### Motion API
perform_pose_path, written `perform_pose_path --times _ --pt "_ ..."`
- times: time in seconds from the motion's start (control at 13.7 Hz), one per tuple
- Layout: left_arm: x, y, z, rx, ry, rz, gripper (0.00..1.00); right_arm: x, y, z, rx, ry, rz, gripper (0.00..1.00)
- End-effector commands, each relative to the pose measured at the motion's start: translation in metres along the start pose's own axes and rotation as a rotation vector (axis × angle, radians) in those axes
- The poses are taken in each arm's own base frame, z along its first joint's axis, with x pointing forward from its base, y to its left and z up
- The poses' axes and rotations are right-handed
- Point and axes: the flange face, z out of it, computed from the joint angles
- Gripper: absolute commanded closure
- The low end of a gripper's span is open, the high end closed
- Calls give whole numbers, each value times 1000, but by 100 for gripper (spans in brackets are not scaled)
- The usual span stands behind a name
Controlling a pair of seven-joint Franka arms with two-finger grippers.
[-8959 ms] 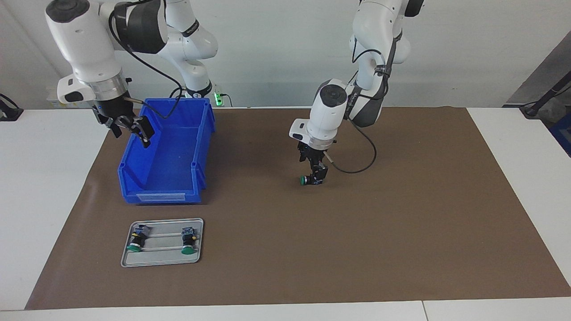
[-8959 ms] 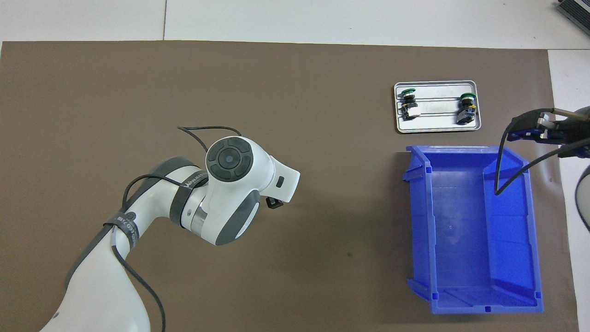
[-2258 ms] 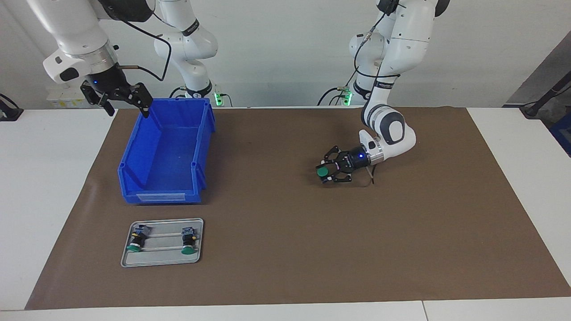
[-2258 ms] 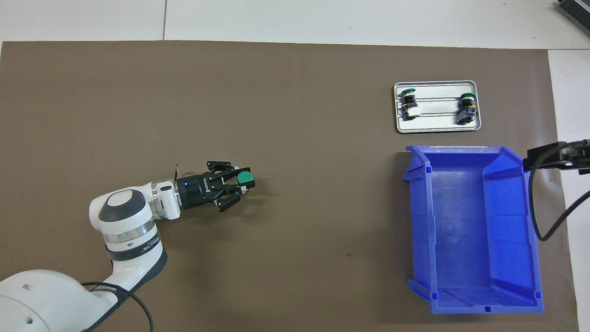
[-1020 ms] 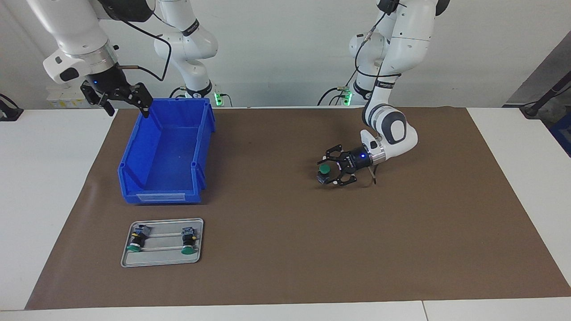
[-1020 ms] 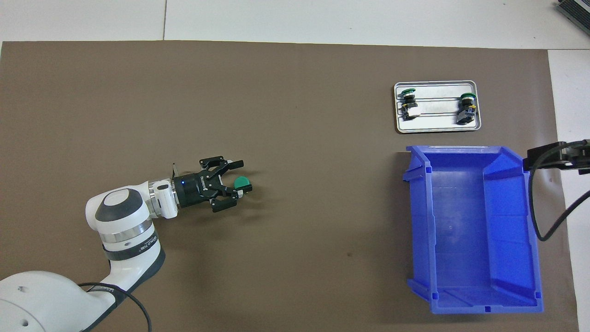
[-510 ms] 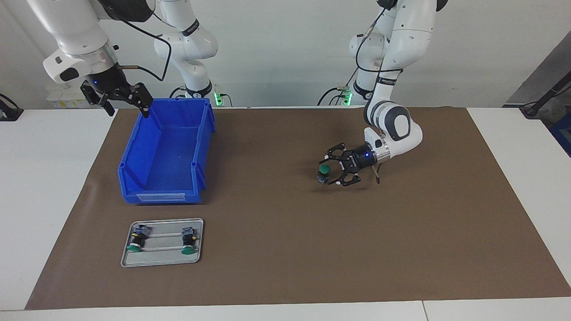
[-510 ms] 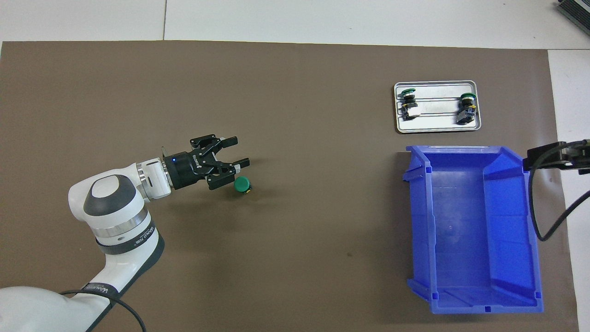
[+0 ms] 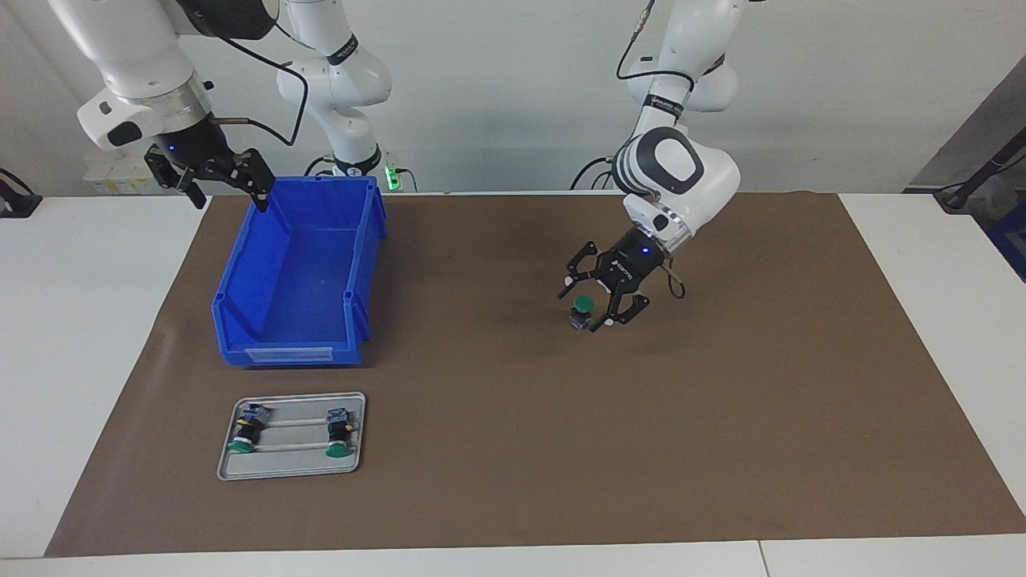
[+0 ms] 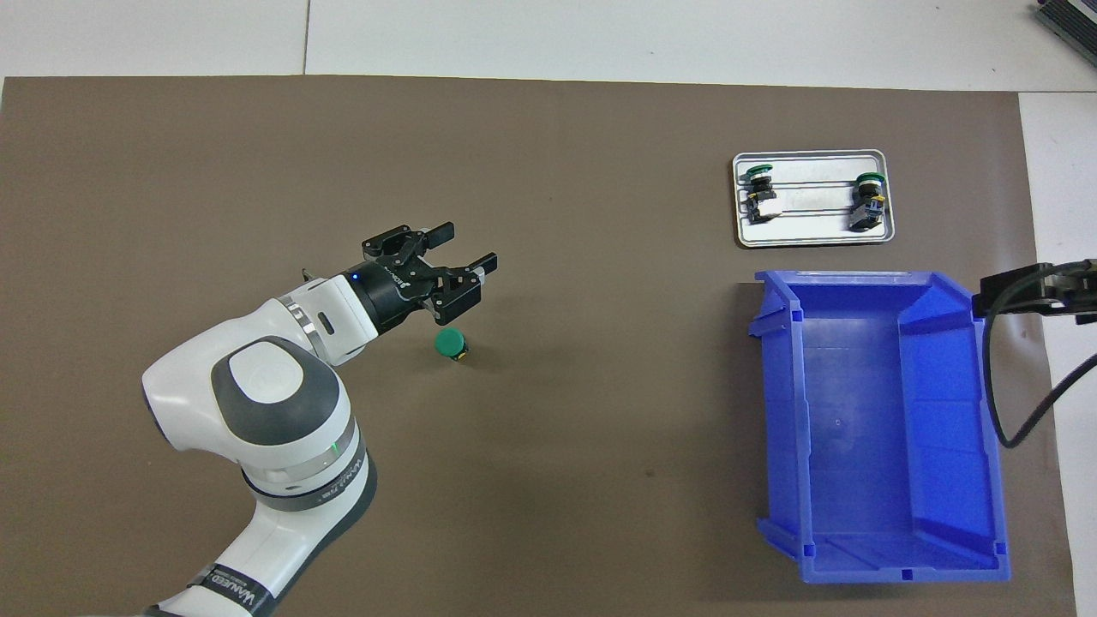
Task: Place and press button with both arms
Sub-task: 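Raise the open left gripper up and away from the button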
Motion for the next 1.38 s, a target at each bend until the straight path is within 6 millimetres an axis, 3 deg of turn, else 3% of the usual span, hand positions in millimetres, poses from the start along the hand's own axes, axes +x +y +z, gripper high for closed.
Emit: perform_pose_path --times 0.0,0.29,0.58,0.8,1.09,1.31 --pt "1 28 -1 110 -13 -15 20 -2 1 -2 5 9 -15 0" --pt "0 38 -2 171 -14 -46 18 -2 1 -2 5 11 -15 0" --pt "5 62 1 205 -2 -80 17 -2 1 -2 5 9 -15 0" --pt "29 77 0 178 57 -181 17 -2 1 -2 5 11 -15 0" --pt "54 84 -6 157 114 -270 17 -2 1 -2 5 11 -15 0" --pt "59 92 -5 142 122 -264 17 -2 1 -2 5 9 -15 0"
